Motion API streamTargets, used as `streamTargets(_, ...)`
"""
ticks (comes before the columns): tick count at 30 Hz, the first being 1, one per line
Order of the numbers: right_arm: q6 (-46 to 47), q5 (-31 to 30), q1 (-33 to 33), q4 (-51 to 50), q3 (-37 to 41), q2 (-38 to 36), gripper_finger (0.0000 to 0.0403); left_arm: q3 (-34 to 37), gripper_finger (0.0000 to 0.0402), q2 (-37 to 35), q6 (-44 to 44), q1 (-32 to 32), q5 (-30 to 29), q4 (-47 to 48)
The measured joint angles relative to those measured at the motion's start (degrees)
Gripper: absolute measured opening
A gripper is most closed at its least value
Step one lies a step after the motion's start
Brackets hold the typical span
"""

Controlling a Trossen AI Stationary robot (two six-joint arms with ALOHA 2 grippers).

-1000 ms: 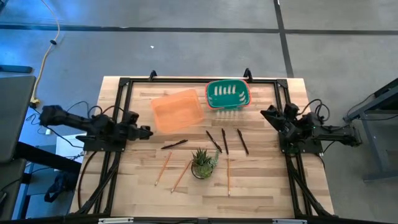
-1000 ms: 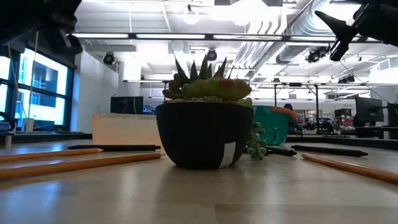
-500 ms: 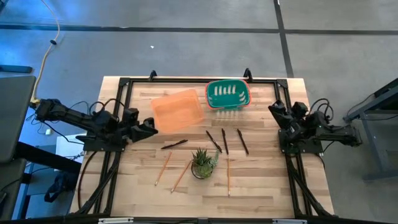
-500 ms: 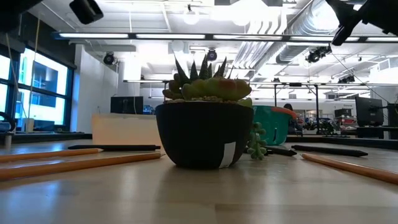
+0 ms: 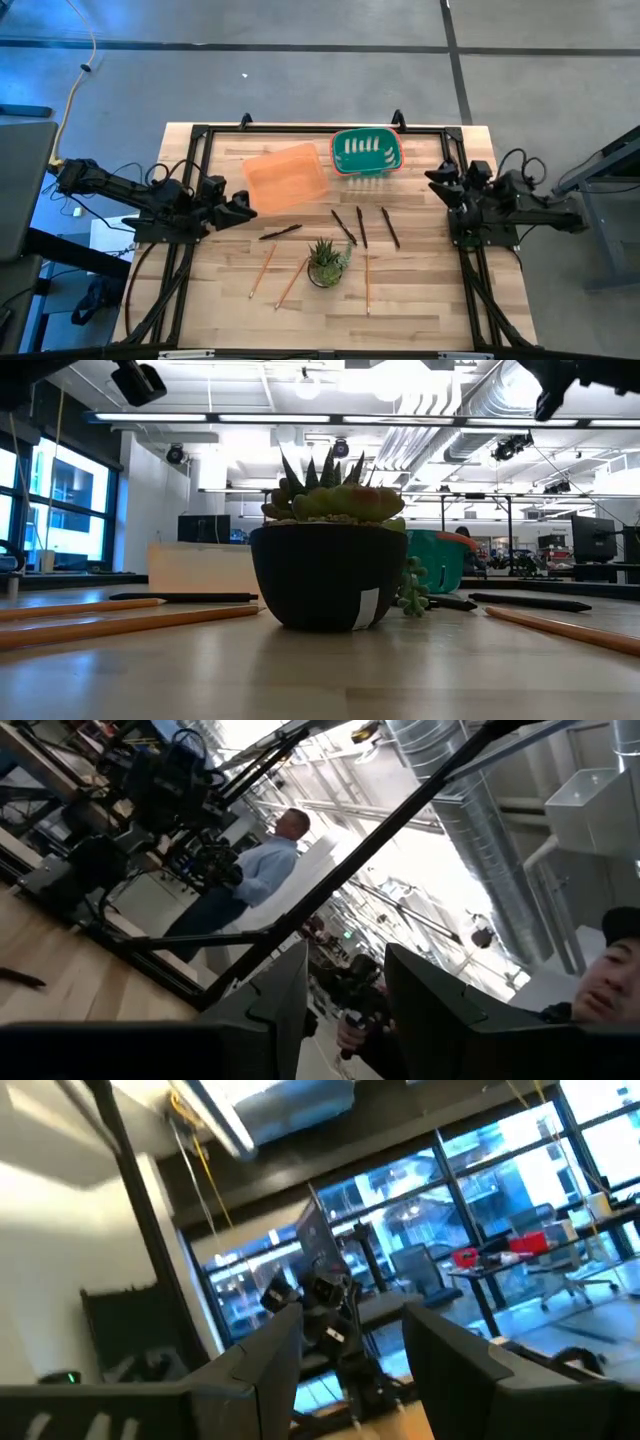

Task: Sort pens & pencils
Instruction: Put the orange pencil into the orange bin

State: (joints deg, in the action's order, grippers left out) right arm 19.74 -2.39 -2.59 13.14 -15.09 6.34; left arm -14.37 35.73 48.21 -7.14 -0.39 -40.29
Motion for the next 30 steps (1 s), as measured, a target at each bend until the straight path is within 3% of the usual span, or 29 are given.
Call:
streamTargets(5,-3.86,0.65,0.0,-9.29,-6.69,8.37,0.0165,0.0,0.0122,-0.02,0.98,0.0,-0.27,1.09)
streamTargets(11,-4.37,0.66,0.0,-18.64,-13.16,17.26,0.0165,0.0,0.0122,0.04,8.4,-0.02,1.02,9.38)
streamTargets(18,-4.36,0.69,0.0,-18.55,-18.23,23.27,0.0165,0.04,0.0122,0.07,12.92,-0.02,3.13,12.02)
streamTargets(25,-2.08,0.74,0.0,-18.55,-20.64,25.69,0.0165,0.04,0.0122,0.04,8.24,-0.02,-1.99,12.55)
streamTargets(30,3.48,1.15,0.0,-19.15,-20.64,25.54,0.0165,0.04,0.0122,0.04,14.38,-0.06,-1.22,12.73)
